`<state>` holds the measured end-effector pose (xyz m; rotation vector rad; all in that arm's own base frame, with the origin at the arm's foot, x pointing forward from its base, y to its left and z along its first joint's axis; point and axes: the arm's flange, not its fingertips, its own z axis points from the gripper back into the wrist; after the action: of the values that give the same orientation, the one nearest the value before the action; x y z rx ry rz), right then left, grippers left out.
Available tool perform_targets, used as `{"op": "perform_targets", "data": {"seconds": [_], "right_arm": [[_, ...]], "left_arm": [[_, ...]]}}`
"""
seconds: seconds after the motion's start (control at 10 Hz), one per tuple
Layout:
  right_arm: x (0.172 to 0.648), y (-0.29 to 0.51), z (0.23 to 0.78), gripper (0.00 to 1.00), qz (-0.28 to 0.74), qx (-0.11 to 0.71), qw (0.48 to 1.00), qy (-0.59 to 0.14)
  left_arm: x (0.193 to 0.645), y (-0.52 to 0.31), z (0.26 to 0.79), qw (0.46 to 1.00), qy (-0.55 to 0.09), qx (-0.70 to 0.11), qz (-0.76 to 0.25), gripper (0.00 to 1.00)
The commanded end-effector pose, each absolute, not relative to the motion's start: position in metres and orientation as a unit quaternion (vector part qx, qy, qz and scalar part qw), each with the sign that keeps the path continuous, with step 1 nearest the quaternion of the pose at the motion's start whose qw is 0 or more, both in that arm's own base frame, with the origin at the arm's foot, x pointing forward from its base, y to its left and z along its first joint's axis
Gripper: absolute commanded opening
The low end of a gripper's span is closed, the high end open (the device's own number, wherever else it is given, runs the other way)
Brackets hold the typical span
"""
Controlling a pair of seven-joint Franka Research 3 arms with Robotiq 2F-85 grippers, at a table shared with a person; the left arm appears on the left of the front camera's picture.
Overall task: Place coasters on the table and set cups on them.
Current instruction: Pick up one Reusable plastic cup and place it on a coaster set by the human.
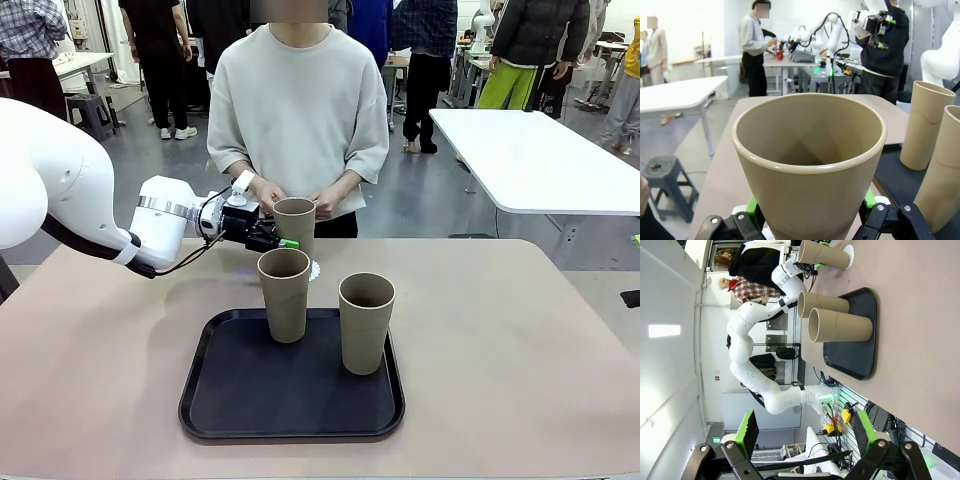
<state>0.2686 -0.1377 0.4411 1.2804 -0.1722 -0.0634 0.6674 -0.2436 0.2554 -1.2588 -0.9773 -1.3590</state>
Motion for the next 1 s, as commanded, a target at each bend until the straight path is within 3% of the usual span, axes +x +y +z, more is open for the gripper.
{"op": "perform_targets", "data": {"seconds": [0.0,0.9], "right_arm": [[0.2691,-0.1377,0.4410,1.00,-0.030,0.600,0.796,-0.082],[0.2691,-0.1377,0.4410,1.00,-0.030,0.600,0.796,-0.082]], "left_arm": [[0.6747,-0.2443,0.2580,0.480,-0.409,-0.522,-0.574,0.87],[0.6773,-0.2467,0.2495,0.480,-0.417,-0.500,-0.589,0.87]]}}
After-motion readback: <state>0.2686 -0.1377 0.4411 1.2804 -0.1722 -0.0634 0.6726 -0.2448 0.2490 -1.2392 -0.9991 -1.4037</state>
